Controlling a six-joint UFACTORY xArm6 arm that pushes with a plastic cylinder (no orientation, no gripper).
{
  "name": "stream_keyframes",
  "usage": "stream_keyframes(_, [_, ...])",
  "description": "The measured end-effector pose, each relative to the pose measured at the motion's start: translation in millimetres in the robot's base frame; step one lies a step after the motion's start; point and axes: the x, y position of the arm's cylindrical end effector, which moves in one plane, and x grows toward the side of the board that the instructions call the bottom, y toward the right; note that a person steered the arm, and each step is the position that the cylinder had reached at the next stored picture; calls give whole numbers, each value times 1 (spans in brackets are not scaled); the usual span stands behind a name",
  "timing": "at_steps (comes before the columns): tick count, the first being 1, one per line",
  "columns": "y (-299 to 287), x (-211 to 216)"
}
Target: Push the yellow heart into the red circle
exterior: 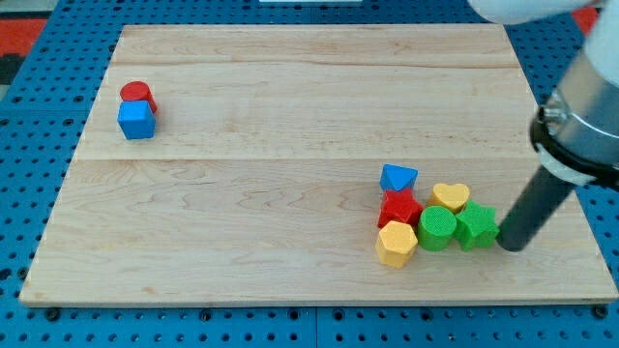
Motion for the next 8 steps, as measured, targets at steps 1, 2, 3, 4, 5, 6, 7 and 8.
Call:
stream_keyframes(1, [-4, -33])
stream_keyframes(2, [-20, -47])
stream_keyframes(3, [-26, -47])
stream_keyframes(4, [-33, -59])
stream_keyframes(5, [-42, -77])
stream_keyframes(6, [-48, -80])
stream_keyframes(7, [-49, -67])
stream_keyframes(8, [-60, -59])
